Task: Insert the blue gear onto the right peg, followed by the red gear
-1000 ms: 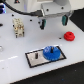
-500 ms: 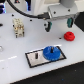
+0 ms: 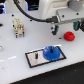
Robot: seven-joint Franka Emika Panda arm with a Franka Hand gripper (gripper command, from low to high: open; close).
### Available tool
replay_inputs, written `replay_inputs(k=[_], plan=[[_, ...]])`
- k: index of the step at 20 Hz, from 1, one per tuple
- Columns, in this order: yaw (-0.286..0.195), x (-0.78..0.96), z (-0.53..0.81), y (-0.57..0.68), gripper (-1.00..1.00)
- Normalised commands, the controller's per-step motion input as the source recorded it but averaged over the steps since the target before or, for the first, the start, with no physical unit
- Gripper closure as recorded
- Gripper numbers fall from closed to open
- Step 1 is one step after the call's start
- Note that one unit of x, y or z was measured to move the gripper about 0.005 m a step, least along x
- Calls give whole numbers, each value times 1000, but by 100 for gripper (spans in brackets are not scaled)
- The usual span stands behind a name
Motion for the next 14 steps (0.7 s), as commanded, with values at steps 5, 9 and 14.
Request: replay_inputs(k=[5, 9, 14], plan=[[0, 121, 50, 269, -100], [0, 304, 101, 512, -100], [0, 265, 2, 432, -100]])
